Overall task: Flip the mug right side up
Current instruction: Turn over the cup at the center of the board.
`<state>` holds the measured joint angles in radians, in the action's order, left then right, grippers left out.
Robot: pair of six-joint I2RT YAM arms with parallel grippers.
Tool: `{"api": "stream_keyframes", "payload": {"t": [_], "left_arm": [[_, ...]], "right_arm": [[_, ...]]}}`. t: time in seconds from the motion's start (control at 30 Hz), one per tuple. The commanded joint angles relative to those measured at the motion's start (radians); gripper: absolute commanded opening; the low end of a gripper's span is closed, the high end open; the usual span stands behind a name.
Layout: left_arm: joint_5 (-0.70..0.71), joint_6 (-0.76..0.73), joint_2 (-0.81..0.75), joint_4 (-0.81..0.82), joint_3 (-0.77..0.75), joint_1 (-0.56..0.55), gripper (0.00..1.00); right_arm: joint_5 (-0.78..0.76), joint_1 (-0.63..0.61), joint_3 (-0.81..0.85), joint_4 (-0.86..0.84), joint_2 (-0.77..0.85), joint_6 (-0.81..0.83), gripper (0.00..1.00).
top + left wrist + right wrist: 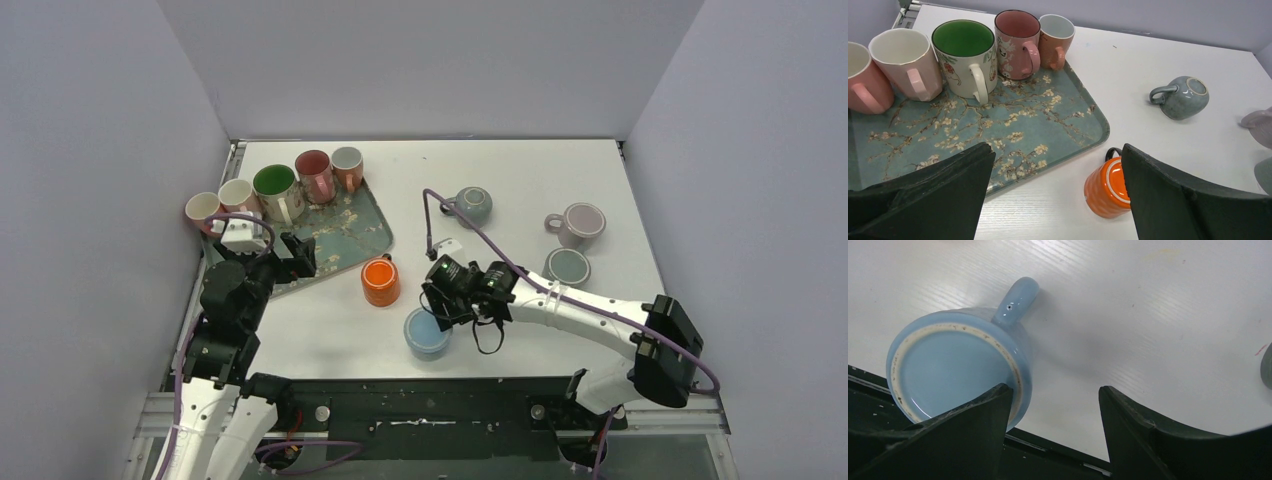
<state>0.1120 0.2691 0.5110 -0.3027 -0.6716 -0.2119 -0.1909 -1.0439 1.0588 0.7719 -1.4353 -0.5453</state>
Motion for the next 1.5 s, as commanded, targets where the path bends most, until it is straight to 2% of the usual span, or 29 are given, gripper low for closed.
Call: {"api": "stream_keyframes", "payload": {"t": [0.0, 0.17, 0.33, 0.7, 0.87, 1.1, 1.17, 1.3, 1.47], "left_arm": [[-0.044, -0.027, -0.018, 0.047, -0.004, 0.006, 0.97], [-0.043, -0.028, -0.023, 0.048, -0.001, 0.006, 0.97], [-0.045, -0.03, -0.033, 0.053, 0.001, 0.007, 0.97], [-0.048, -0.033, -0.052, 0.056, 0.004, 0.006, 0.97], [-0.048, -0.034, -0.052, 0.054, 0.004, 0.006, 0.97], [-0.051, -0.036, -0.054, 0.056, 0.004, 0.007, 0.97], [-0.051, -0.036, -0.056, 0.056, 0.005, 0.008, 0.97], [-0.051, -0.036, -0.056, 0.056, 0.005, 0.008, 0.97], [-0.057, -0.036, -0.056, 0.059, 0.004, 0.009, 0.97]], "right_arm": [[0.054, 0.028, 0.059, -0.011, 0.087, 0.0, 0.66], [0.033, 0.036, 0.108, -0.1, 0.084, -0.123, 0.68], [-0.099, 0.06, 0.227, 0.014, -0.05, -0.213, 0.67], [0.083, 0.104, 0.21, -0.087, -0.209, -0.195, 0.66], [0.161, 0.104, 0.151, -0.16, -0.251, -0.208, 0.65], [0.225, 0.108, 0.129, -0.194, -0.303, -0.192, 0.6], [0.23, 0.109, 0.121, -0.201, -0.307, -0.185, 0.54], [0.251, 0.11, 0.102, -0.221, -0.312, -0.17, 0.29], [0.263, 0.118, 0.087, -0.25, -0.278, -0.124, 0.08]]}}
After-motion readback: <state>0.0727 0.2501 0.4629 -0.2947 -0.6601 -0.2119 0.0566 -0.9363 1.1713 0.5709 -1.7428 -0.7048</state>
